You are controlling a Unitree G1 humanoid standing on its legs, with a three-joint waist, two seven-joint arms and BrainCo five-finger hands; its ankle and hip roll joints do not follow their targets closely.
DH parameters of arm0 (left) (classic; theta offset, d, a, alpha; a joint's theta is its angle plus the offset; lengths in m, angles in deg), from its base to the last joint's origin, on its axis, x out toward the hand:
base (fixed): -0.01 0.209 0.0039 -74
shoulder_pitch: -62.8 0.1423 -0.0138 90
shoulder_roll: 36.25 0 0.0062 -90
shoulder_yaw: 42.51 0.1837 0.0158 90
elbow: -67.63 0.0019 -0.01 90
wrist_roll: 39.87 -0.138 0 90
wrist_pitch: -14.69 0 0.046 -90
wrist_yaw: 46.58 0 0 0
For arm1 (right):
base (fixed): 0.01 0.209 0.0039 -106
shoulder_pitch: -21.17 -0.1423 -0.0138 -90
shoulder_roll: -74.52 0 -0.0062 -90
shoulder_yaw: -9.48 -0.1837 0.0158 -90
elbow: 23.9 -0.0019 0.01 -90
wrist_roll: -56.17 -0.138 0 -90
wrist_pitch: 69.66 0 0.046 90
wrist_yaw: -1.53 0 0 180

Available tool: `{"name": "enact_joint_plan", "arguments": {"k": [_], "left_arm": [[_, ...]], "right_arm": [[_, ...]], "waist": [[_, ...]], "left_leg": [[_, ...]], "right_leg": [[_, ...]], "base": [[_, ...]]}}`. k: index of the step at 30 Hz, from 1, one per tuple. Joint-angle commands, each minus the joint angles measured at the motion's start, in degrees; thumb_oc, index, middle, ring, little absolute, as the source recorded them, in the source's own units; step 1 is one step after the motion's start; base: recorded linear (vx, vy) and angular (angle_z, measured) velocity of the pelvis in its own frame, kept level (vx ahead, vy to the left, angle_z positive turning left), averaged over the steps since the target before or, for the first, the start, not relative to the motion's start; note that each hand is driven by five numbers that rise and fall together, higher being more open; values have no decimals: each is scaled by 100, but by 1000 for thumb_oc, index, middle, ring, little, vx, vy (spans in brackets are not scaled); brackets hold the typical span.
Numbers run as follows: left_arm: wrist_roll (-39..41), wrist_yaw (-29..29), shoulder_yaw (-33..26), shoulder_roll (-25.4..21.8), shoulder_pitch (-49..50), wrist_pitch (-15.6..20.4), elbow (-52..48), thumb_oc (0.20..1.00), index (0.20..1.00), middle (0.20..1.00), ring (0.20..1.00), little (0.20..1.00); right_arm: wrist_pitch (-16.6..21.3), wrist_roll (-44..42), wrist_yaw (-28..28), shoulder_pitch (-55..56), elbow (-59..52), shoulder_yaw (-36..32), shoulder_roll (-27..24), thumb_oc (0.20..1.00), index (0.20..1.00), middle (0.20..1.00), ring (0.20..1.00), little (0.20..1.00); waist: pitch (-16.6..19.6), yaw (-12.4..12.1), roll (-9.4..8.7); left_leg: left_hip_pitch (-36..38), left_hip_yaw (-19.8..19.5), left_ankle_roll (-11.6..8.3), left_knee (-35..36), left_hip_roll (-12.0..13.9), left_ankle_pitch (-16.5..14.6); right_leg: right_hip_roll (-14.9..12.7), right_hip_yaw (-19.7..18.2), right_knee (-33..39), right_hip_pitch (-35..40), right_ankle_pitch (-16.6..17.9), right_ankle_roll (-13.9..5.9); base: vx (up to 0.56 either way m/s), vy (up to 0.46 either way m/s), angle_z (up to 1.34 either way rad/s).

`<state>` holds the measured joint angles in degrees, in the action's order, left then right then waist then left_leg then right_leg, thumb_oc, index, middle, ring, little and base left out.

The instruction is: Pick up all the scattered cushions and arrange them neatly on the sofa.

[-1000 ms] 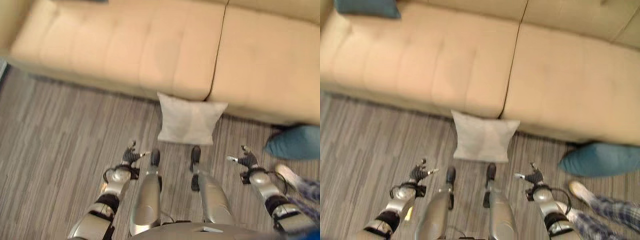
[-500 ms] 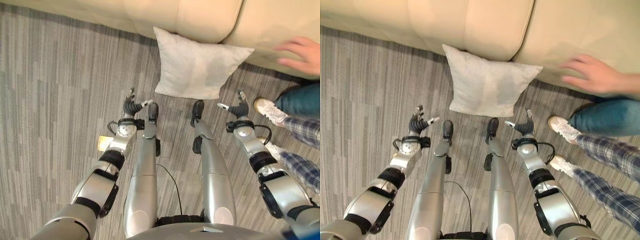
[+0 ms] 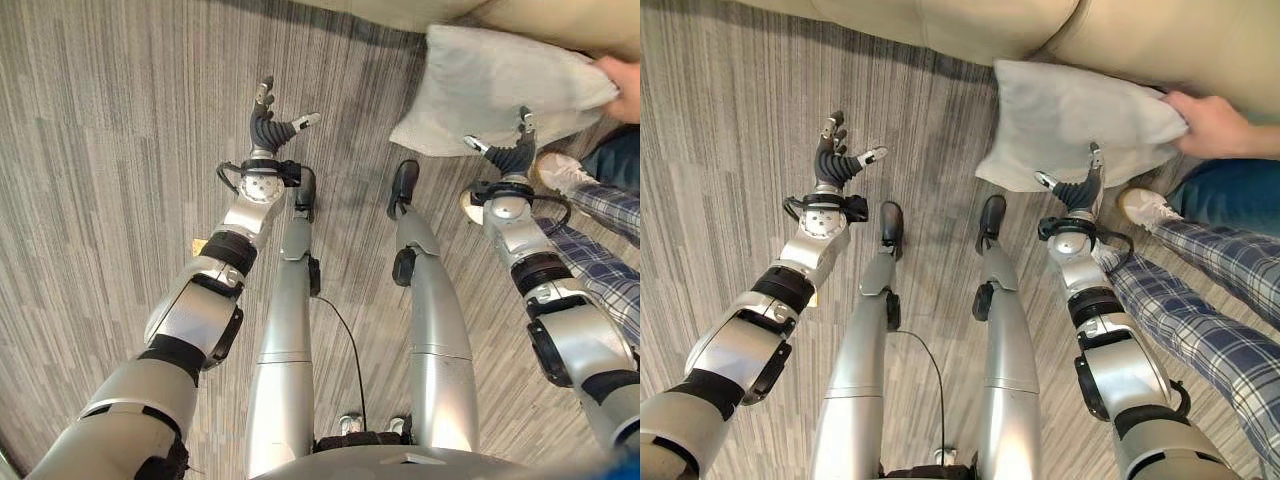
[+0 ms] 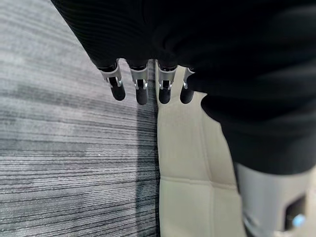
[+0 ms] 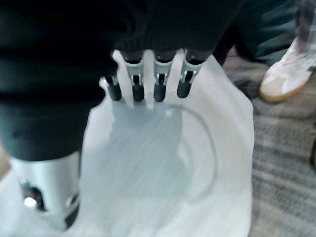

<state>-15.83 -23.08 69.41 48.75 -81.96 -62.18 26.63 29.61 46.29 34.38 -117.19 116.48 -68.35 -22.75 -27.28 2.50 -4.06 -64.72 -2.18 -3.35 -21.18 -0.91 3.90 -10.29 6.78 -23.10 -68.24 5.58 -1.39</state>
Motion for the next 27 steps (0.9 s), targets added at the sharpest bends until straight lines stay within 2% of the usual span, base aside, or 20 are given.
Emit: {"name": "enact_joint_plan", "arguments": {"k": [1,9,16,20,21,27], "left_arm": [[-8,141,-181,152,701,189,75,1000,1000,1000,1000,1000],[-62,88,-189,245,810,175,-55,1000,1000,1000,1000,1000],[-201,-9,-232,413,1228,129,-174,1000,1000,1000,1000,1000],[-313,-200,-259,508,1790,69,-340,1000,1000,1000,1000,1000],[-326,-247,-255,524,1902,54,-353,1000,1000,1000,1000,1000],[-415,-630,-229,597,2768,-117,-207,1000,1000,1000,1000,1000]], "right_arm": [[205,79,57,663,-163,274,47,1000,1000,1000,1000,1000],[227,99,-61,814,-124,226,79,1000,1000,1000,1000,1000],[217,129,-211,1158,-32,145,147,1000,1000,1000,1000,1000],[225,66,-399,1678,-4,13,205,1000,1000,1000,1000,1000],[221,53,-446,1769,29,-10,203,1000,1000,1000,1000,1000],[49,48,-829,2525,392,-70,230,1000,1000,1000,1000,1000]], "waist": [[908,99,264],[1137,76,302],[1285,36,337],[1390,-6,355],[1373,-9,354],[1394,-54,325]], "left_leg": [[-389,-248,15,87,-26,-251],[-350,-263,-32,339,-12,-155],[2,-245,-55,528,-13,-124],[607,-231,-92,837,-39,-83],[661,-221,-79,879,-66,84],[1679,-282,-81,968,-95,-65]], "right_leg": [[-24,-85,-109,-183,-376,-609],[9,-89,-9,-208,-362,-636],[30,-45,127,72,-332,-658],[16,29,310,570,-315,-673],[-21,70,373,632,-147,-626],[-102,210,500,1641,-215,-623]], "base": [[0,0,0],[2,-14,1],[0,0,0],[20,-6,0],[-48,17,1],[-13,5,2]]}}
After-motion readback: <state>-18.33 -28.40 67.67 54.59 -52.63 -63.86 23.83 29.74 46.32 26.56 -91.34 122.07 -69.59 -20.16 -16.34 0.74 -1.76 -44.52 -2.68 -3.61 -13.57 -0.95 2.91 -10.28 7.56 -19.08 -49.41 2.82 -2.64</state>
